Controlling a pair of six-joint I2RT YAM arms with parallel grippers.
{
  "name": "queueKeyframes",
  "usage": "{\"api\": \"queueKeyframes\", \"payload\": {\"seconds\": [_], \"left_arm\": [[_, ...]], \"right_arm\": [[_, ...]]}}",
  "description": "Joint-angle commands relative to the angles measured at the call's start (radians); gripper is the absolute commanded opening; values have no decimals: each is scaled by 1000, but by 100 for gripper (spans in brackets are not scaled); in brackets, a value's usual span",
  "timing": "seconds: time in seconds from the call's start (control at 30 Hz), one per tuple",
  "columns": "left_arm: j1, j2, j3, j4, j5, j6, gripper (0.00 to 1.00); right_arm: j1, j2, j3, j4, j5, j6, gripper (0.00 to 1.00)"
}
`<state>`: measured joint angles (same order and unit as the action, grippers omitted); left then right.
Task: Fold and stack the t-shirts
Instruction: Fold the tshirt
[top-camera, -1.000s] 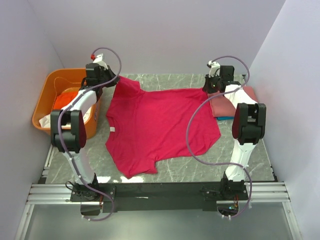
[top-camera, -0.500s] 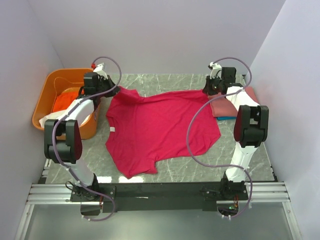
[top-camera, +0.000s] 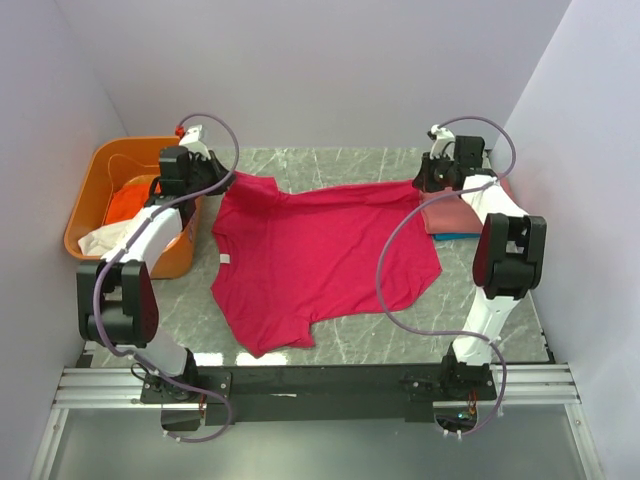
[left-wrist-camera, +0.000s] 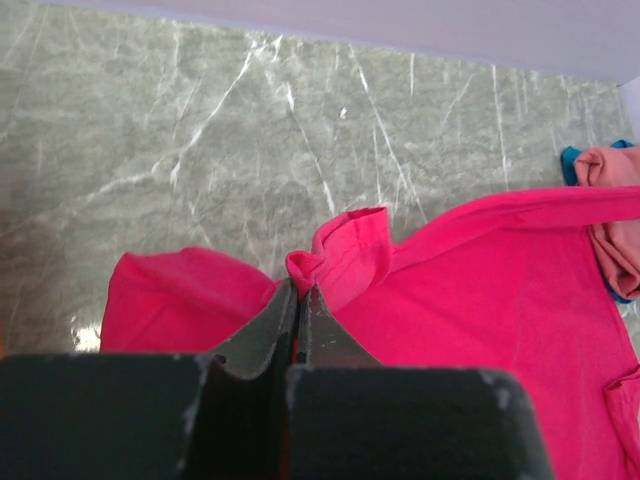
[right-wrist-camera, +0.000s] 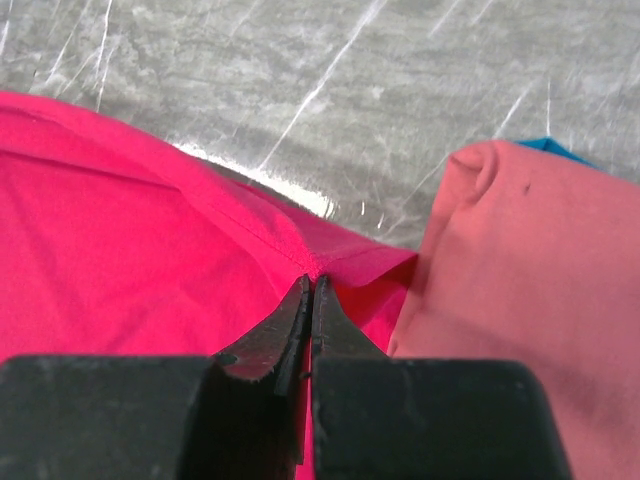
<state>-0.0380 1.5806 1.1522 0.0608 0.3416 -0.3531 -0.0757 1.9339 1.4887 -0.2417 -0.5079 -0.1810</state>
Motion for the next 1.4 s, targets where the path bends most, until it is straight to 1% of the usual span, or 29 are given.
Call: {"api": "queueKeyframes", "payload": {"seconds": [0.0,0.23,0.4,0.7,0.83,1.07,1.2,1.23,1.37], "left_arm": [[3,-63,-32,-3,-33,31,0],[10,-113,-60,-16,-82,32,0],[20,-125,-65,-21,-82,25,0],[24,-90,-49,-32,-75,26,0],[27,-64,-25,-35,-67,25,0],[29,-27,4,-41,-52,25,0],[29,-19,4,-42,-47,29,0],[30,-22,0,-39,-49,29,0],[30,-33,-8,-39,-43,32,0]], "right_arm": [[-22,-64,-10,-2,-35,-6,0],[-50,-41,25,-25,-57,-2,0],[-50,6,70,-48,-73,1,0],[-38,95,171,-31,-96,2,0],[-22,163,274,-80,-101,-23,0],[16,249,350,-113,-78,-107,0],[17,286,413,-152,-73,-104,0],[19,295,447,-184,-69,-107,0],[17,313,479,-226,-61,-115,0]]}}
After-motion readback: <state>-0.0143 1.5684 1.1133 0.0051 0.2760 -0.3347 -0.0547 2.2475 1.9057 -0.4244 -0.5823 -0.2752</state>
